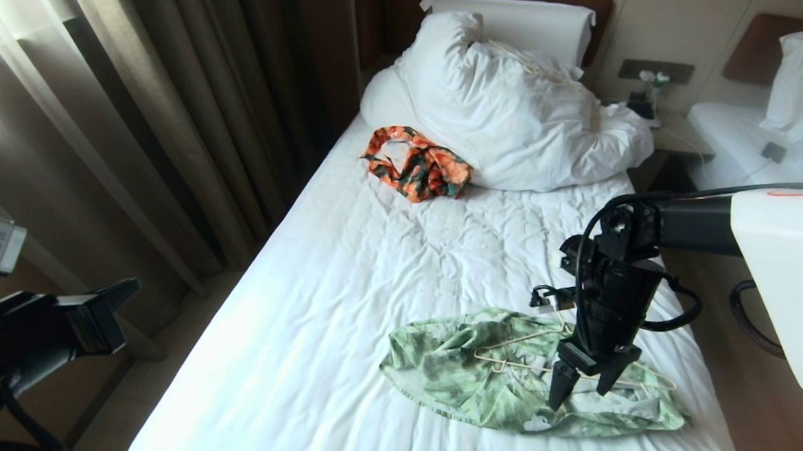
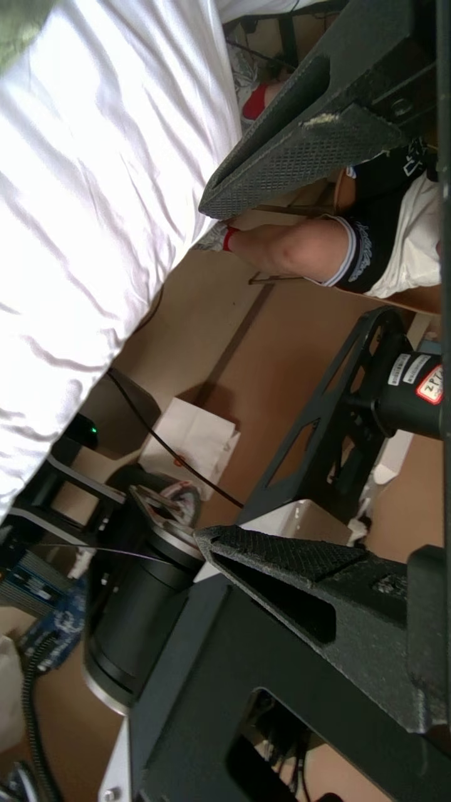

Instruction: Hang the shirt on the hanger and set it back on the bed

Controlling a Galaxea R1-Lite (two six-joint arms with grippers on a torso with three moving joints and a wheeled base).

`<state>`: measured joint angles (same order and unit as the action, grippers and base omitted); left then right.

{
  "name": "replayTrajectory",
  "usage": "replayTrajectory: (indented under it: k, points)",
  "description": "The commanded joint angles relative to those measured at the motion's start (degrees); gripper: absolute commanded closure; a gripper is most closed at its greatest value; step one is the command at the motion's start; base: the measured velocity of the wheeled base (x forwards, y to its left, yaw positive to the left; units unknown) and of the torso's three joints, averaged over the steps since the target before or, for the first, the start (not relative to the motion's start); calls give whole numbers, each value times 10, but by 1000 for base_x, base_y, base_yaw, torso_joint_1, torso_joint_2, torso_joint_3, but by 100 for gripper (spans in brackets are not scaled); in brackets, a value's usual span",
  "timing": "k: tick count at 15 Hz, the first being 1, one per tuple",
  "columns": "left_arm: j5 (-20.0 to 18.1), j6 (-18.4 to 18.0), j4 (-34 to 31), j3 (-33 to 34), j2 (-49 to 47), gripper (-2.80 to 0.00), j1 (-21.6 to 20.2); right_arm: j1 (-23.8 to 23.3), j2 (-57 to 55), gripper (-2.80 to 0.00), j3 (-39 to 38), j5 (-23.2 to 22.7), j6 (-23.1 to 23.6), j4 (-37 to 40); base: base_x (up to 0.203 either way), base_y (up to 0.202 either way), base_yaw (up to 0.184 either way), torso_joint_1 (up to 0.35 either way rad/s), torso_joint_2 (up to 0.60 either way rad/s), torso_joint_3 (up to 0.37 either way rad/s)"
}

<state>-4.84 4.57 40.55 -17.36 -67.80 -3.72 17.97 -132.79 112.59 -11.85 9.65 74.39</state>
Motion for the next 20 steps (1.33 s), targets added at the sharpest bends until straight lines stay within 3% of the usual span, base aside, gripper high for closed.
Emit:
replayTrajectory:
  k: [1, 5, 8, 9, 11, 15, 20]
  points:
    - [0, 2, 3, 0, 0, 0, -1, -7, 15, -280, 0, 5, -22, -24, 0, 0, 0, 0, 0, 0]
    - [3, 9, 3, 1, 1, 0, -1, -10, 56, -280, -53, 13, -79, -162, 0, 0, 0, 0, 0, 0]
    - [3, 10, 4, 10, 1, 0, -2, -2, 83, -280, -136, 75, -108, -280, 0, 0, 0, 0, 0, 0]
    - [3, 17, 4, 9, 2, 0, -3, 1, 92, 0, -174, 95, -113, -327, 0, 0, 0, 0, 0, 0]
    - [3, 20, 4, 8, 5, 0, -3, 7, 114, 0, -229, 116, -118, -390, 0, 0, 0, 0, 0, 0]
    - [-1, 39, 3, 8, 3, 0, -2, 4, 165, 0, -263, 135, -131, -398, 0, 0, 0, 0, 0, 0]
    - [-9, 59, 5, -2, 15, 0, -1, -35, 264, 0, -318, 138, -153, -401, 0, 0, 0, 0, 0, 0]
